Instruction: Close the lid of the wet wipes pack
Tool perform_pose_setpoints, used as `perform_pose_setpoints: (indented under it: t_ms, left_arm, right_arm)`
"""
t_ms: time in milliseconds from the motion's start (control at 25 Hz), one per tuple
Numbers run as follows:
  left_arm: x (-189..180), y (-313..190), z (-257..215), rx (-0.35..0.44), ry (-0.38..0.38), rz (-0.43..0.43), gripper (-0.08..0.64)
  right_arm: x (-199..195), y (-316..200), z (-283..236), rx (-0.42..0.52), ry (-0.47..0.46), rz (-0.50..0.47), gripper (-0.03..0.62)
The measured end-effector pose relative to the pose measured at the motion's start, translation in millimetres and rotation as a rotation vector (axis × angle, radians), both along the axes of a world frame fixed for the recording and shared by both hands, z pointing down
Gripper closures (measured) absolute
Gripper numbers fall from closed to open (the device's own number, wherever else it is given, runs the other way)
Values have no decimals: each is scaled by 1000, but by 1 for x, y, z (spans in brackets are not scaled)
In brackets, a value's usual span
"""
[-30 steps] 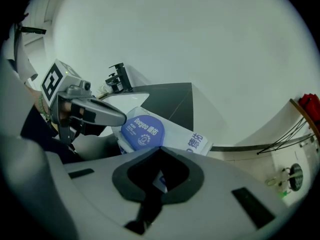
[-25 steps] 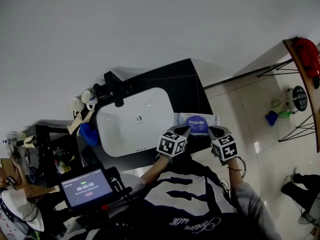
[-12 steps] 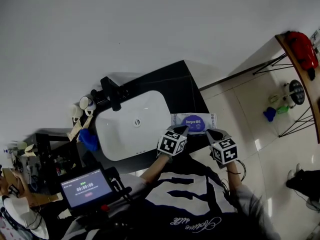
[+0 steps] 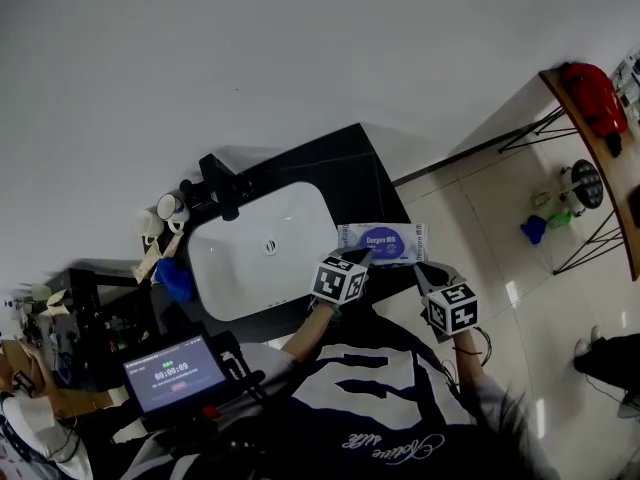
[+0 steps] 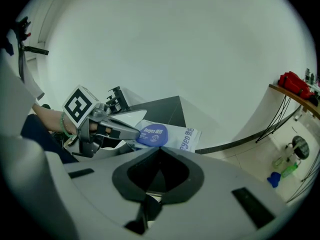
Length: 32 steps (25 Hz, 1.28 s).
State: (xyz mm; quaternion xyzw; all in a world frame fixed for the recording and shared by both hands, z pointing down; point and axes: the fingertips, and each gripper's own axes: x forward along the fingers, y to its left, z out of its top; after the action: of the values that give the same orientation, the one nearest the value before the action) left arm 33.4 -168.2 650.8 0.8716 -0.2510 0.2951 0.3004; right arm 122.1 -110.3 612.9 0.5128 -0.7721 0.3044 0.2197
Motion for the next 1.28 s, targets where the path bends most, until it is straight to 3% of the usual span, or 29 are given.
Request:
perform_pose_setpoints:
  t_ms: [160, 360, 640, 800, 960, 1280]
  left_arm:
    - [4, 15, -19, 11, 61, -1, 559]
    - [6, 44, -51, 15, 167, -66, 560]
    - [-5, 93, -105, 63, 344, -266, 560]
    - [-11, 145, -129, 54, 446, -328, 559]
    - [-13, 211, -144, 107, 444, -304, 560]
    - [-30, 230, -144, 155, 420, -309, 560]
  right_arm:
    - [-1, 7, -12, 43, -44, 31, 594]
    - [-8, 25, -26, 79, -108, 28, 594]
    - [-20, 68, -54, 139, -133, -28, 594]
    - [-31, 107, -72, 141, -208, -32, 594]
    - [-44, 156, -89, 173, -265, -57, 594]
    - [-70, 170, -80, 170, -299, -86, 594]
